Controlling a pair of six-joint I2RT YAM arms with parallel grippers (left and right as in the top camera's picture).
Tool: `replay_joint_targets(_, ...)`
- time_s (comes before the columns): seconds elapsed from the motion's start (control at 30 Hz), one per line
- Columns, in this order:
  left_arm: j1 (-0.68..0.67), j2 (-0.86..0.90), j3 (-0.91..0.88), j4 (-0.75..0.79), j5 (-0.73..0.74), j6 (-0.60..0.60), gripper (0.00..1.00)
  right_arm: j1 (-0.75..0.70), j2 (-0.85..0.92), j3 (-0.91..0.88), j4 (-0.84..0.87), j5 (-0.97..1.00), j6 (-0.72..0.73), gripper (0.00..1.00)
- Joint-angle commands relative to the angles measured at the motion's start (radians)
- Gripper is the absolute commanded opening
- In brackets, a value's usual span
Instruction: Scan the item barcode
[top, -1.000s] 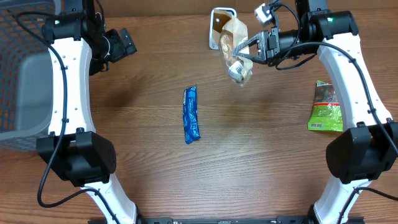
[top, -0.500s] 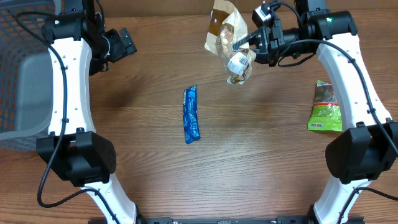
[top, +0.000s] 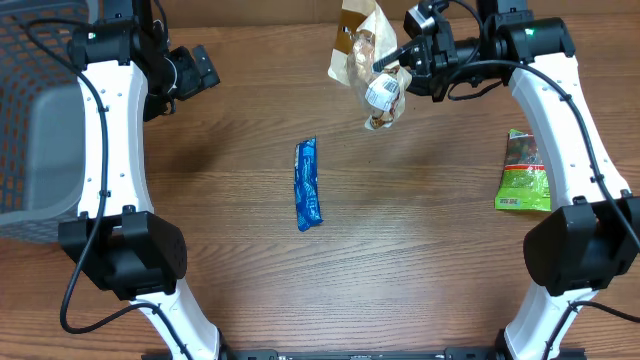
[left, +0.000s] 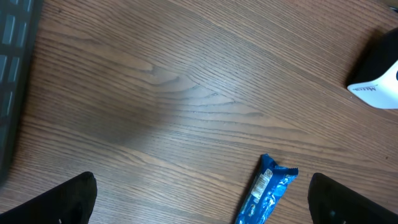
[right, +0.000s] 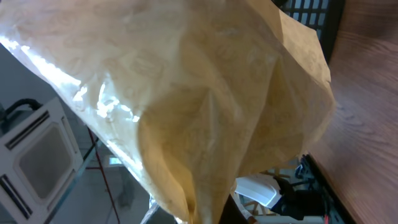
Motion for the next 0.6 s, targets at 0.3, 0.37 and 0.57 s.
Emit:
replay_joint_targets(0.3,-0.003,0.003,-0.003,0.003,0.004,0.023,1.0,0.002,-0.278,0.014,0.211,-0.034,0.013,0.04)
replay_joint_targets(0.37,-0.003,0.003,-0.003,0.003,0.003,0.023,1.0,0.002,-0.306,0.014,0.256,-0.034,0.013,0.04)
replay_joint_targets(0.57,-0.003,0.003,-0.003,0.003,0.003,0.023,1.0,0.001,-0.33,0.013,0.383,-0.034,0.106,0.04)
